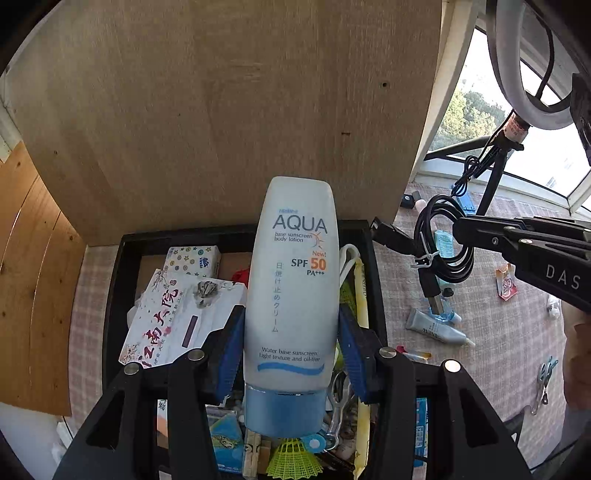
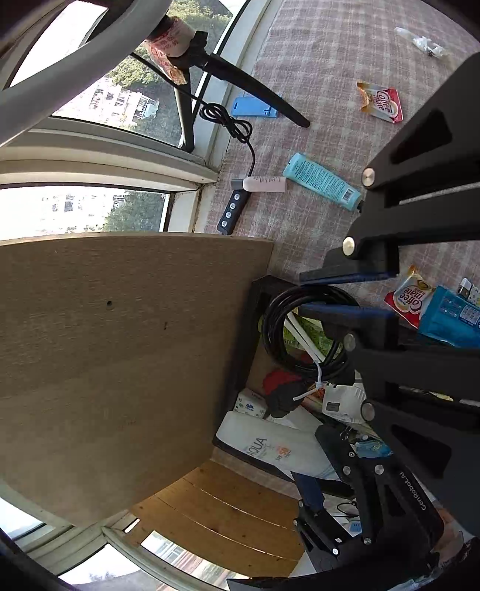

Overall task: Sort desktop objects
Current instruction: 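Carry cable and sunscreen bottle into the black tray and release both, then move both tools back over the table toward the remaining items, then grasp the Coffee-mate packet with the right tool while the left tool grasps the light-blue tube, then carry the packet and tube over the black tray and open both tools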

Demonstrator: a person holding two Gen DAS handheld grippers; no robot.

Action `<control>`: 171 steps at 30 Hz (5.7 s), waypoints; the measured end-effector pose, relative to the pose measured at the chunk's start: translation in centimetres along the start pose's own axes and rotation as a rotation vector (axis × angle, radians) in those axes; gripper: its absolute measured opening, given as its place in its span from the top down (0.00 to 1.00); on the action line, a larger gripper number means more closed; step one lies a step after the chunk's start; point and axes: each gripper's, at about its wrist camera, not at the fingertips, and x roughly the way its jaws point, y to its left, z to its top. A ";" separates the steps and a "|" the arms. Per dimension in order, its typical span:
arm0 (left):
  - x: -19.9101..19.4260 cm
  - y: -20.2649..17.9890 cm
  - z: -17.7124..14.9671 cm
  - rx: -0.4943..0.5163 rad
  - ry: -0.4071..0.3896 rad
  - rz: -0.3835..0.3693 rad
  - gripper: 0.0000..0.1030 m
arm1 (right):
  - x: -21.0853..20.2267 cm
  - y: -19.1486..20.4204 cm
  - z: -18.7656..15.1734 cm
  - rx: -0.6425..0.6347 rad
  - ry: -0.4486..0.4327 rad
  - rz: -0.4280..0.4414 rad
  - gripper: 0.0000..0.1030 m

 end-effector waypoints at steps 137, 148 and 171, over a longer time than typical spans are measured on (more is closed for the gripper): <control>14.4 -27.5 1.6 0.228 0.225 -0.120 0.73 | 5.0 -25.4 -11.3 0.123 0.175 -0.228 0.63; 10.0 -26.9 -0.3 0.152 0.186 -0.153 0.73 | -0.6 -27.4 -12.7 0.229 0.100 -0.182 0.66; -5.3 -5.8 -4.8 -0.049 -0.035 0.004 0.73 | -7.5 -5.0 -8.5 -0.058 -0.046 0.020 0.65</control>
